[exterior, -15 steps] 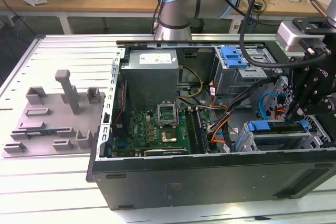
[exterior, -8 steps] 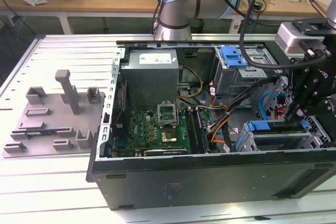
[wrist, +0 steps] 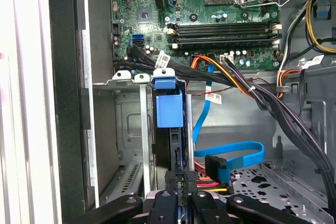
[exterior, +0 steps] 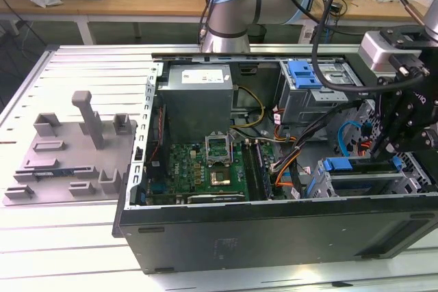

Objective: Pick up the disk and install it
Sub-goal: 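Insert the first disk wire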

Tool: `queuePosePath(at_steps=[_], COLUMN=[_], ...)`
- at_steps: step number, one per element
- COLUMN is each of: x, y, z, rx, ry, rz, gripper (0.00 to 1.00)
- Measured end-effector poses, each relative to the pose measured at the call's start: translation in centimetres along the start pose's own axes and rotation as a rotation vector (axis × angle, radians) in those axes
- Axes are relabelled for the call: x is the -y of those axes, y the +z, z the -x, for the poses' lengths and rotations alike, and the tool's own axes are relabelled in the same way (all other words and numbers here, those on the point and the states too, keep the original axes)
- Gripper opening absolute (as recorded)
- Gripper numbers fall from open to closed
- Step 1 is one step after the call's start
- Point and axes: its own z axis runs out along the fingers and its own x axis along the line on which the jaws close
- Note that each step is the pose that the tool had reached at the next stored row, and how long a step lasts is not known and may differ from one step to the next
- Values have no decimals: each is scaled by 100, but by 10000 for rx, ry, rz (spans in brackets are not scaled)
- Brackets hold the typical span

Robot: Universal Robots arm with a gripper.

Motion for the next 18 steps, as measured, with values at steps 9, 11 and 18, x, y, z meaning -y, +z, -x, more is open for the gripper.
queuePosePath(at_steps=[9, 11, 18], x=[0, 1, 3], y=[16, 21, 36], z=[1, 3, 5], rx=[0, 0, 1], ry=[2, 1, 0], rz=[0, 0, 0], gripper=[17, 17, 17])
